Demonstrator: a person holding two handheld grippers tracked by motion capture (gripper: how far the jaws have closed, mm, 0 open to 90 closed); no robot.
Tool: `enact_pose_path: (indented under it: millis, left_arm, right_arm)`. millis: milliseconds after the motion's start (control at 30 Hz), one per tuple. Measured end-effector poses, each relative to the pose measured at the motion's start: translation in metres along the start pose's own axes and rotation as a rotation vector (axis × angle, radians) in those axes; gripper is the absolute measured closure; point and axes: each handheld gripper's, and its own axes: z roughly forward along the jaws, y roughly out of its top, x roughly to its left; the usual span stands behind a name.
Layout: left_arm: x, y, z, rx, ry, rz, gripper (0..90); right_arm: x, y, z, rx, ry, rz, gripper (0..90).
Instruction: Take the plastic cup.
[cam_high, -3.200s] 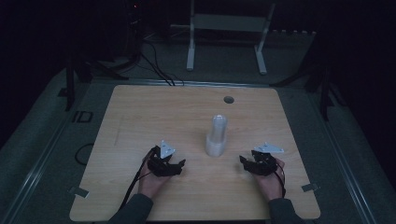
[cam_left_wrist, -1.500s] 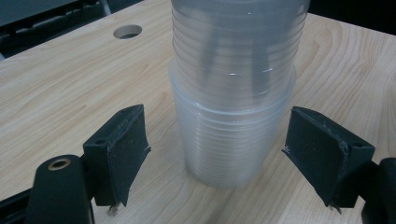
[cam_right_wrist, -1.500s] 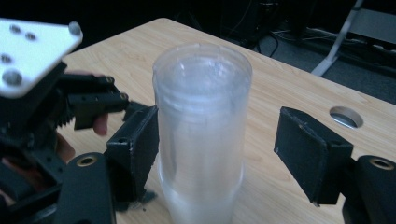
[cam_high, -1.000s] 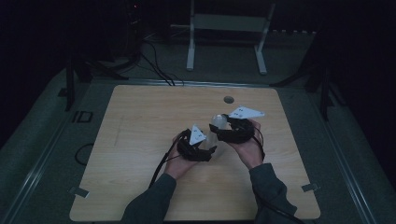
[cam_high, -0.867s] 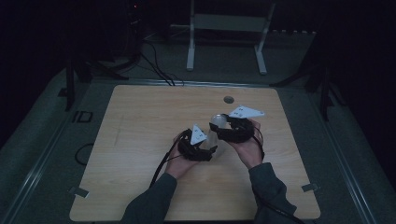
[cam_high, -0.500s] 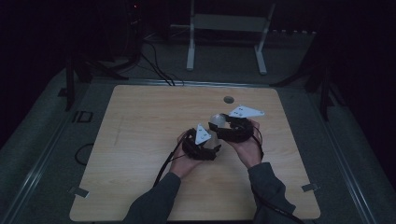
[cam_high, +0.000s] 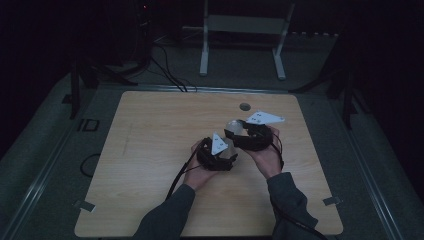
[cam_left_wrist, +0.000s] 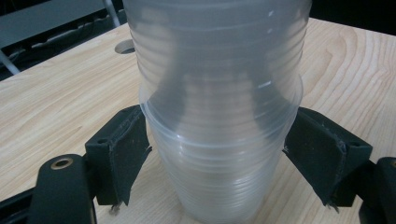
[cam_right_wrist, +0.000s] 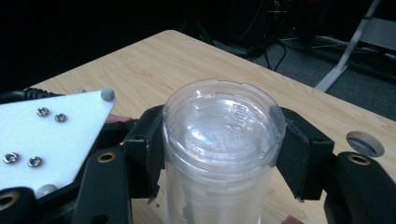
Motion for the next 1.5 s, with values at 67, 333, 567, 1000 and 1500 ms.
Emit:
enact_pose_path:
  millis: [67,333,567,1000,1500]
  left_arm:
    - [0.0008,-0.0002,0.0002,0.002,0.002,-0.001,22.5]
    - [0.0006,0.0004,0.0009,-0.016,0.000,-0.013,20.8]
    - [0.0009,0.0041,0.0051,-0.029,0.001,-0.032,18.6]
    - [0.0022,0.0038,0.0058,-0.033,-0.008,-0.041,20.6]
    - [0.0034,0.0014,0.0072,-0.029,-0.014,-0.052,20.5]
  right_arm:
    - [-0.0004,0.0015,-0.0005,-0.004,-0.001,-0.001,39.5]
    - [-0.0029,0.0032,0.0006,0.003,0.010,0.021,39.5]
    - [-0.0048,0.0006,0.0024,0.007,0.026,0.043,39.6]
    - [-0.0032,0.0022,0.0011,0.005,0.018,0.029,39.6]
    - [-0.0038,0.0036,-0.0016,-0.013,0.023,0.033,39.9]
